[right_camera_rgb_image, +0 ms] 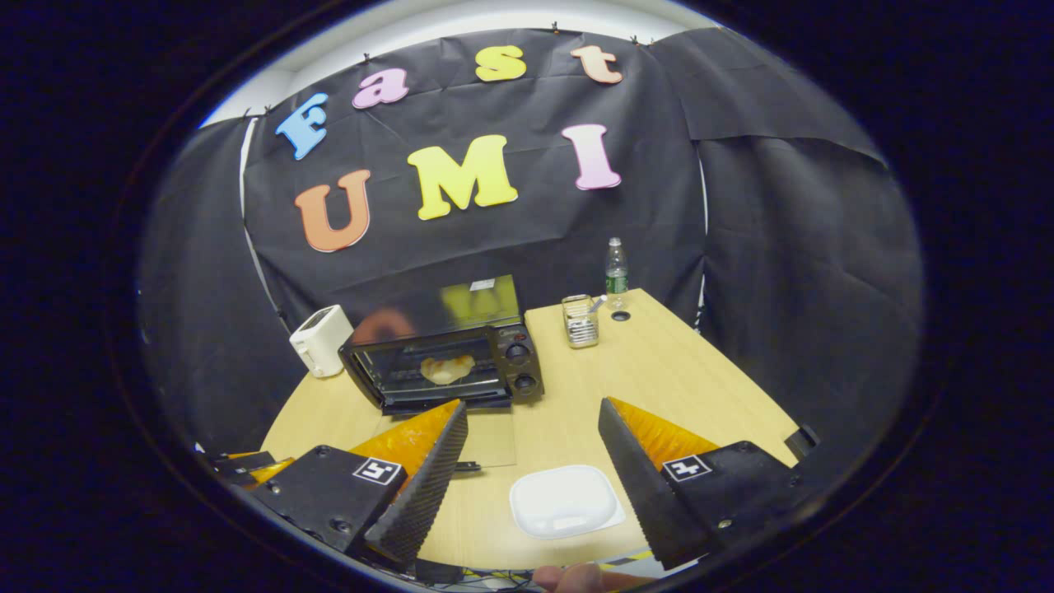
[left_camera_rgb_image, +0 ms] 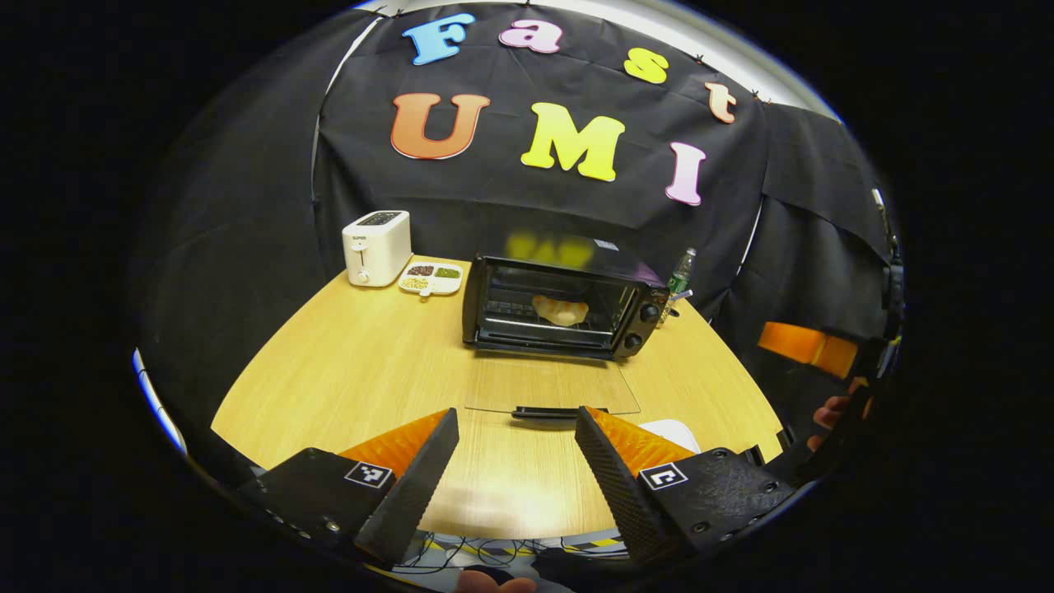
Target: Open the electric oven with the left hand, put the food in, and close the electric oven.
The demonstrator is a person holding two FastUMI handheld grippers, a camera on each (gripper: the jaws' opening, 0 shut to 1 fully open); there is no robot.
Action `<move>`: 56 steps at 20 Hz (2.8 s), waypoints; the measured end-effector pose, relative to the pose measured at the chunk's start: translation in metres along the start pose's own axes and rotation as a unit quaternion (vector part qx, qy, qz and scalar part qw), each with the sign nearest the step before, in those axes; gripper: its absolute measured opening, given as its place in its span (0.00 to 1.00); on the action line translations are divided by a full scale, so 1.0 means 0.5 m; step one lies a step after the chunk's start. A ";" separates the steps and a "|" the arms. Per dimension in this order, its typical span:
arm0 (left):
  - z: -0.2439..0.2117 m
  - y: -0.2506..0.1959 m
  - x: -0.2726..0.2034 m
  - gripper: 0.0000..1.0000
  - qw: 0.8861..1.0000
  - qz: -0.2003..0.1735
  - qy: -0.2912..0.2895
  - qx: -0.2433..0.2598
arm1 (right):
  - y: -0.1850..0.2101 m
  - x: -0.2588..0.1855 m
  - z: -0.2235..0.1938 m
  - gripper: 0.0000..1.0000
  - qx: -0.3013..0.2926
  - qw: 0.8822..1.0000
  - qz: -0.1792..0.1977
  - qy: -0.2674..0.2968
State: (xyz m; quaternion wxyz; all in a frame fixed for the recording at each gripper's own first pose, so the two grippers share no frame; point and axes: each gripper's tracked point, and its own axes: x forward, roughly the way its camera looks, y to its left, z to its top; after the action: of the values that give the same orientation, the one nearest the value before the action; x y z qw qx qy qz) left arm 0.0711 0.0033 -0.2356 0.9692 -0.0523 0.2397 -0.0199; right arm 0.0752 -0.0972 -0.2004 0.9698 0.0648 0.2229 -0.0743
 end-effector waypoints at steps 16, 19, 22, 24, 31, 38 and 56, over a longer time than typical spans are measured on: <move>-0.239 -0.113 0.268 0.95 0.998 -0.011 0.058 0.015 | -0.170 -0.049 -0.071 0.97 -0.088 0.994 -0.048 0.053; -0.253 -0.118 0.304 0.95 0.997 -0.002 0.075 0.021 | -0.189 -0.049 -0.060 0.97 -0.093 0.993 -0.054 0.051; -0.258 -0.123 0.323 0.95 0.996 0.005 0.085 0.022 | -0.211 -0.045 -0.045 0.99 -0.084 0.993 -0.062 0.047; -0.260 -0.118 0.332 0.95 0.995 0.013 0.093 0.029 | -0.226 -0.043 -0.041 0.97 -0.077 0.994 -0.067 0.048; -0.242 -0.114 0.357 0.95 0.995 0.024 0.086 0.051 | -0.225 -0.048 -0.033 0.99 -0.069 0.995 -0.069 0.036; -0.138 -0.129 0.341 0.96 0.996 0.019 0.042 0.071 | -0.213 -0.059 -0.023 1.00 -0.051 0.996 -0.069 0.026; 0.341 -0.196 0.154 0.96 0.985 0.016 -0.160 0.062 | -0.160 -0.036 0.190 0.97 -0.061 0.994 0.024 -0.087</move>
State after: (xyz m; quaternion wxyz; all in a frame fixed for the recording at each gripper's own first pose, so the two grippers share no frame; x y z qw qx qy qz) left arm 0.2172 -0.0832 -0.1103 0.9967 0.0089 0.0805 -0.0108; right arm 0.0853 -0.1886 -0.1152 0.9892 0.0044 0.1402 -0.0425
